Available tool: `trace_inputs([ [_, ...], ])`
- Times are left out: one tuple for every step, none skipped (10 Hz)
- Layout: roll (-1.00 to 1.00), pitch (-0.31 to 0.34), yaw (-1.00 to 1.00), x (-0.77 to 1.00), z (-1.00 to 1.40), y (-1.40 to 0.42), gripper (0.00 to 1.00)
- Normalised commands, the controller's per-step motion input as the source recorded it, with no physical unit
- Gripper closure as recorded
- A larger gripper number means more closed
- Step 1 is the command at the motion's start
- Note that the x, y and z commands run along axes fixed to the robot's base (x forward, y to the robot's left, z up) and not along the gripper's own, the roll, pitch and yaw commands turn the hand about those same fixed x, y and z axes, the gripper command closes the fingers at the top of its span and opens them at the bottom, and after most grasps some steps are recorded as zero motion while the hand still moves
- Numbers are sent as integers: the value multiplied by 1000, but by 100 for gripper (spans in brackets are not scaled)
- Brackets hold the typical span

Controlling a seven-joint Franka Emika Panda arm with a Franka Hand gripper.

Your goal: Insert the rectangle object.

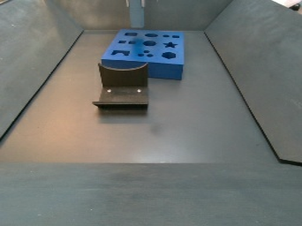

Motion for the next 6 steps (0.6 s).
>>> trace_inputs([
  [-17,27,0,717,-471,77,100],
  [-53,40,0,789,-340,0,100],
  [-109,61,0,691,-189,0,100],
  [-67,91,-43,740,-111,0,100],
  [0,103,0,666,-149,0,100],
  [19,77,51,494,-231,20,100],
])
